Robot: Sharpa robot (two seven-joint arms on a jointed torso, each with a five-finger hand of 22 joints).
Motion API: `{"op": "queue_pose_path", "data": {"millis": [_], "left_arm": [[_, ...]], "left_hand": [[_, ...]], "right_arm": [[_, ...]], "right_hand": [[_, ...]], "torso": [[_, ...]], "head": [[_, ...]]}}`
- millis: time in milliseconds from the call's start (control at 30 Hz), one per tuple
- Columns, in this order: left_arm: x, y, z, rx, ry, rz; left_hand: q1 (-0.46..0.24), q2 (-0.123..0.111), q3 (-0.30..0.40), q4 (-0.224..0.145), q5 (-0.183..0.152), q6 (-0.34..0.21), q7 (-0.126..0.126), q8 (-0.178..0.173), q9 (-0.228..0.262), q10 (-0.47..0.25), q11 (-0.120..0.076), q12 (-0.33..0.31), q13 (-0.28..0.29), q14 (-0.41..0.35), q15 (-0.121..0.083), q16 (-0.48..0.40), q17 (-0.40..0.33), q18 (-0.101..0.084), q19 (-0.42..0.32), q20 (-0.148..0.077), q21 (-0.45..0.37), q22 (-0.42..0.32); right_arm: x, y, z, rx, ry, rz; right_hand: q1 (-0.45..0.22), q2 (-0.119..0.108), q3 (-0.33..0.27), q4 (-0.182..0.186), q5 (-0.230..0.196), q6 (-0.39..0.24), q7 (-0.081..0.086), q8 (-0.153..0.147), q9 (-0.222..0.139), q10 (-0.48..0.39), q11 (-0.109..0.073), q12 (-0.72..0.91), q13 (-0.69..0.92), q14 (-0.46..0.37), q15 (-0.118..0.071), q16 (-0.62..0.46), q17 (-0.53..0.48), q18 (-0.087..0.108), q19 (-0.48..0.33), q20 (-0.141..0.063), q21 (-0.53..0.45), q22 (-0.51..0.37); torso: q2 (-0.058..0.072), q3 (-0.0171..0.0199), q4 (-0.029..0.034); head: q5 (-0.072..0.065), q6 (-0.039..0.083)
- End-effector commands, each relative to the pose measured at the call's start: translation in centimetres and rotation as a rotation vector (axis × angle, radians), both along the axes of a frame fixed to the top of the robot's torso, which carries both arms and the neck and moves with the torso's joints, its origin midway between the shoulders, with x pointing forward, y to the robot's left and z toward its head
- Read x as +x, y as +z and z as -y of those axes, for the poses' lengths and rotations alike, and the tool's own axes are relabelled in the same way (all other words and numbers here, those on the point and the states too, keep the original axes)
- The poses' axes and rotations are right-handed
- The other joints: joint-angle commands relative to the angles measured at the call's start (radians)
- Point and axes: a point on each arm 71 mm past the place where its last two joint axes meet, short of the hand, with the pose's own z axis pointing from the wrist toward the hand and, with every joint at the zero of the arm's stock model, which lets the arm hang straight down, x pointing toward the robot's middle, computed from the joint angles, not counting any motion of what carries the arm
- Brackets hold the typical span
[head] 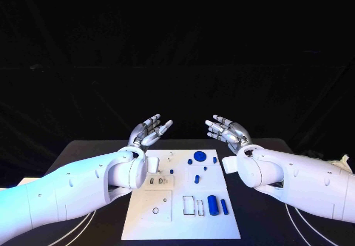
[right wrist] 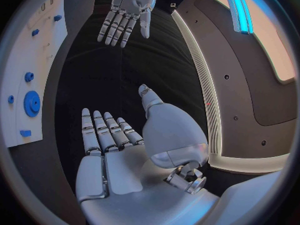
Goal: Assemble the parts on the task board
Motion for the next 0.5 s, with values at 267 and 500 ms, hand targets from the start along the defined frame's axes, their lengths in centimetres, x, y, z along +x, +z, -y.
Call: {"op": "queue_pose_path", "data": {"millis": [267,500], "left_arm": [[-0.1,0.1,0.6,-0.011,-0.069,0.003],[0.0,0.3,-1.8,-0.031,-0.059,0.023]], "left_hand": [[0.068,0.055,0.017,-0.017,0.001,0.32,0.144,0.069,0.033,0.448,0.019,0.079,0.037,0.405,-0.008,0.093,0.043,0.044,0.47,0.003,0.16,0.073],[0.094,0.079,0.004,-0.062,0.001,0.597,0.099,0.123,0.049,0.682,-0.035,0.122,0.042,0.623,-0.076,0.161,0.073,0.075,0.696,-0.037,0.256,0.1]], "right_arm": [[0.3,0.0,-1.5,-0.025,0.273,-0.04],[1.3,1.0,1.6,-0.438,0.14,0.209]], "right_hand": [[0.161,0.011,0.067,-0.138,-0.048,0.517,0.093,0.057,0.033,0.534,-0.062,0.063,0.022,0.573,-0.081,0.075,0.025,0.094,0.458,-0.021,0.119,0.034],[0.142,-0.007,0.131,-0.189,-0.053,0.627,0.078,0.047,0.032,0.619,-0.085,0.041,0.021,0.671,-0.112,0.063,0.022,0.093,0.533,-0.054,0.132,0.024]], "torso": [[0.0,0.0,-0.0001],[0.021,0.001,-0.0004]], "head": [[0.0,0.0],[-0.002,-0.013]]}}
